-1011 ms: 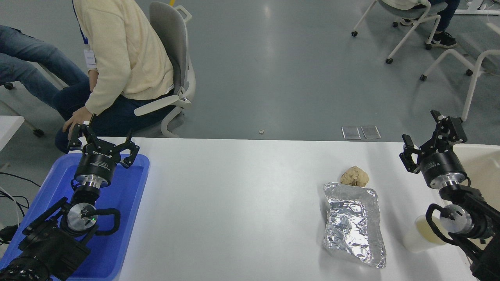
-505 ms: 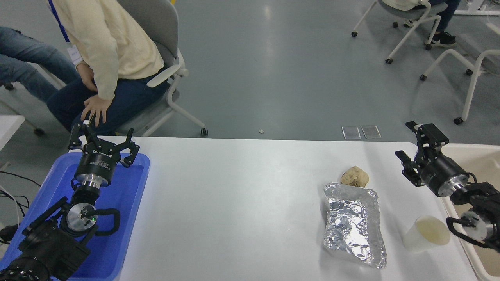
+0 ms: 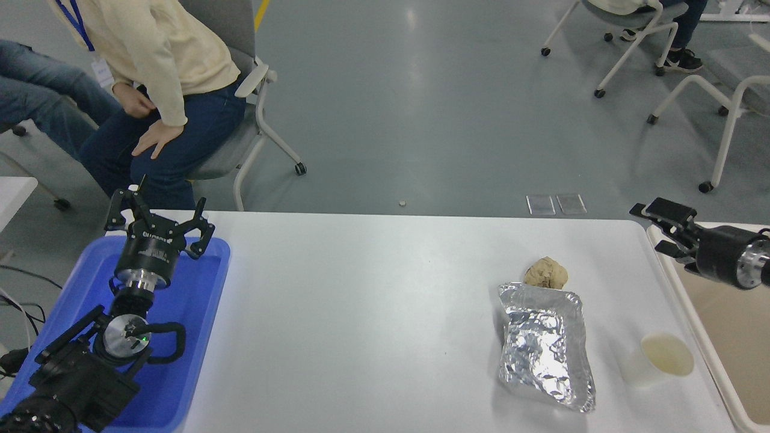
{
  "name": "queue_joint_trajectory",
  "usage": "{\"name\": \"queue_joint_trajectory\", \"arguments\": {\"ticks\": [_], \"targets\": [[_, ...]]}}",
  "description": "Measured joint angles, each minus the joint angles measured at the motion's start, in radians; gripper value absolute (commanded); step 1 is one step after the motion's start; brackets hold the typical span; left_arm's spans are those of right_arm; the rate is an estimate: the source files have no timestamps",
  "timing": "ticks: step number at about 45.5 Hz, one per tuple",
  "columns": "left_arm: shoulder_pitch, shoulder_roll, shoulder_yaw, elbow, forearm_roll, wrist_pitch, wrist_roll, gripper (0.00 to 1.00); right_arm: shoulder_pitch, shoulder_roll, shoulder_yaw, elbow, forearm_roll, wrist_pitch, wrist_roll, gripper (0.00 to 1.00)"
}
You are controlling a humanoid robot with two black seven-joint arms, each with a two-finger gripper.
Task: Pick up paper cup place in dustbin
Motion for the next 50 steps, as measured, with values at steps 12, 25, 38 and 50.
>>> {"name": "queue_joint_trajectory", "arguments": {"ticks": [12, 25, 38, 50], "targets": [[0.000, 0.000, 0.000, 0.000, 0.001, -0.001, 0.001, 1.00, 0.344, 0.133, -0.400, 0.174, -0.038, 0.170, 0.002, 1.00], [0.000, 0.000, 0.000, 0.000, 0.001, -0.001, 0.000, 1.00, 0.593, 0.295, -0.532, 0.233, -0.186, 0.497, -0.009, 1.00], [0.000, 0.000, 0.000, 0.000, 0.001, 0.001, 0.000, 1.00, 0.772, 0.404, -0.541, 0.254, -0.244, 0.653, -0.072, 1.00], [0.000, 0.000, 0.000, 0.000, 0.001, 0.003, 0.000, 1.00, 0.861, 0.463, -0.513, 0.265, -0.251, 0.693, -0.124, 1.00]]}}
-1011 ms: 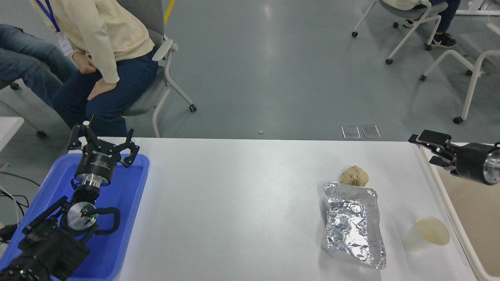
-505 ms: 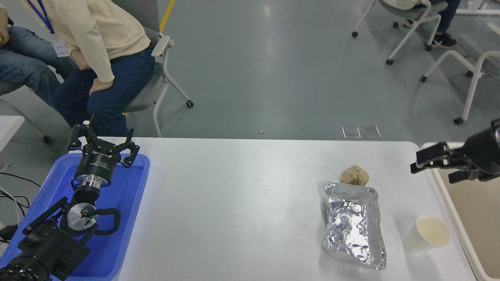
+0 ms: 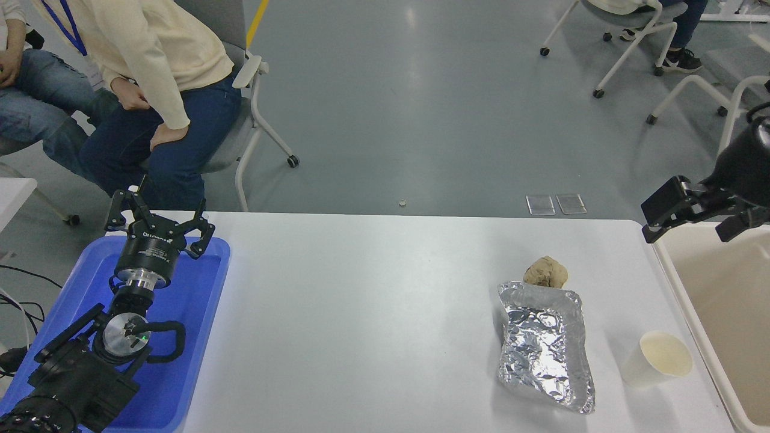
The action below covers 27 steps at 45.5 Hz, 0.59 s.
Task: Pick up paper cup place in dustbin
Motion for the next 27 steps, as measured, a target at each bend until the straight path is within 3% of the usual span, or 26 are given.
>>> {"name": "queue_joint_trajectory", "arguments": {"ticks": [27], "targets": [[0.000, 0.000, 0.000, 0.000, -0.001, 0.000, 0.000, 1.00, 0.017, 0.012, -0.030, 0.000, 0.160, 0.013, -0.017, 1.00]]}}
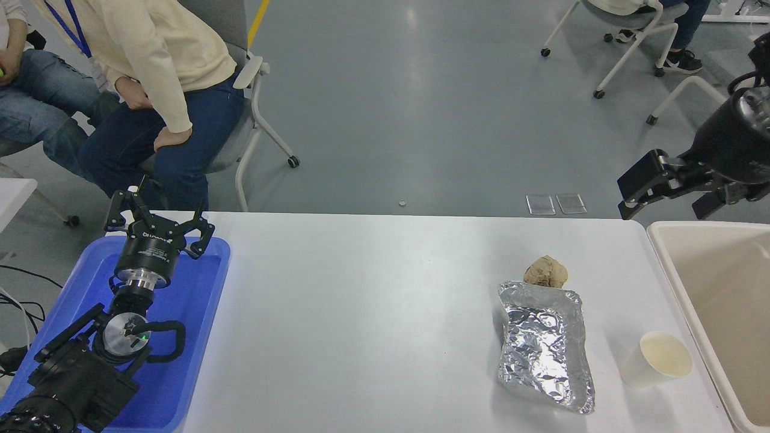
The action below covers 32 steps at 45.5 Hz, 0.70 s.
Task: Pick up paper cup place in dustbin
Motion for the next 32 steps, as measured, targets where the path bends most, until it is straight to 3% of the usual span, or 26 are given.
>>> {"name": "queue_joint_trajectory", "arguments": {"ticks": [15, 32], "targets": [[0.000, 0.000, 0.000, 0.000, 0.000, 0.000, 0.000, 1.00, -0.104, -0.088, -0.058, -0.016, -0.071, 0.001, -0.012, 1.00], [-0.001, 0.000, 0.000, 0.000, 0.001, 0.000, 0.000, 1.00, -0.339, -0.249, 0.035, -0.087, -0.131, -0.085, -0.075, 1.00]]}}
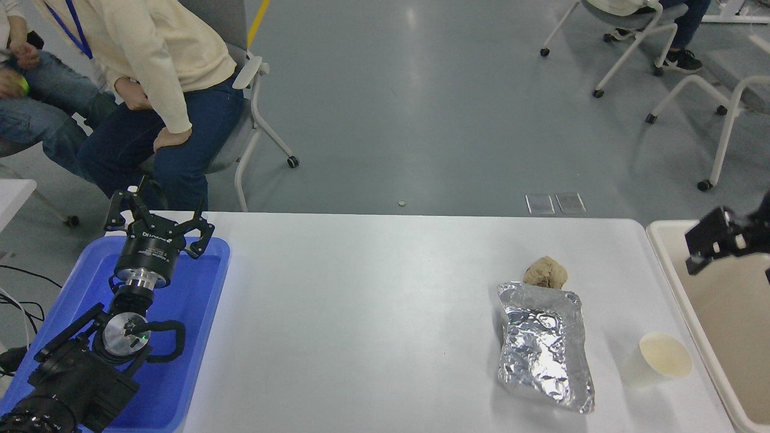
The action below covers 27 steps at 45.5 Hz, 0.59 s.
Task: Pick up paper cup place in dustbin
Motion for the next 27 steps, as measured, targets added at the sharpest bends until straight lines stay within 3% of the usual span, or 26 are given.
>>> {"name": "queue_joint_trajectory", "arguments": {"ticks": [27], "targets": [[0.000, 0.000, 0.000, 0.000, -0.001, -0.001, 0.000, 1.00, -0.445, -0.053, 0.219, -0.161, -0.059, -0.240, -0.019, 1.00]]}}
